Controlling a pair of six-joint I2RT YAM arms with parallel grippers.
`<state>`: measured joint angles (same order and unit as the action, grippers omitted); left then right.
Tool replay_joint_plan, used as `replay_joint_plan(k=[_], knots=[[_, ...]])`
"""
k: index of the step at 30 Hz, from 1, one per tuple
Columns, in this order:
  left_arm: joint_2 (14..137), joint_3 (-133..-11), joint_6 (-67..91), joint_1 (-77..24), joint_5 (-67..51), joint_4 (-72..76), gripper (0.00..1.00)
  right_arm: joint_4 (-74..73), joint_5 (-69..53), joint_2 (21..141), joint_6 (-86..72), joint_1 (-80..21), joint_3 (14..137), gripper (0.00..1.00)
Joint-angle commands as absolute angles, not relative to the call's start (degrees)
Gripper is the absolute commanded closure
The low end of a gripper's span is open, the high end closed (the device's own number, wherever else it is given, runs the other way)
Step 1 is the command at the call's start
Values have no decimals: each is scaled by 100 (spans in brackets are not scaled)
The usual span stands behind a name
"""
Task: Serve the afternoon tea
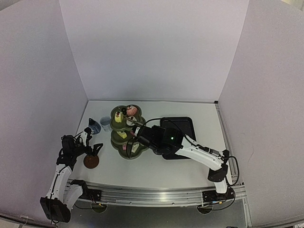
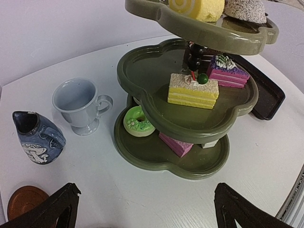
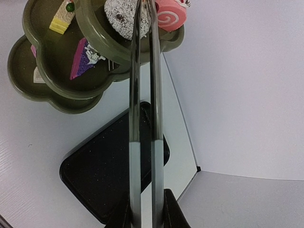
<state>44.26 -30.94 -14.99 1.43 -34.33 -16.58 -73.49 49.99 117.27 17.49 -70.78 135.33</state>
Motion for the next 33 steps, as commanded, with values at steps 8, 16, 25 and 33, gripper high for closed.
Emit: replay_joint_plan(k=[8,16,25,33], knots=[[4315,-3163,-1531,123,-3448,-1654,0,-7075,5091,11669,1667,-6951,13357,98],[4316,-3181,-1569,123,-3428,-1668,1,-7076,4644,11569,1318,-6856,13218,85],[4345,-3174,-1565,123,-3419,-1658,0,-7076,4674,11386,1193,-6859,13248,77],[4361,-3166,-1599,123,-3412,-1659,1,-7078,4507,11232,1030,-6858,13254,75]])
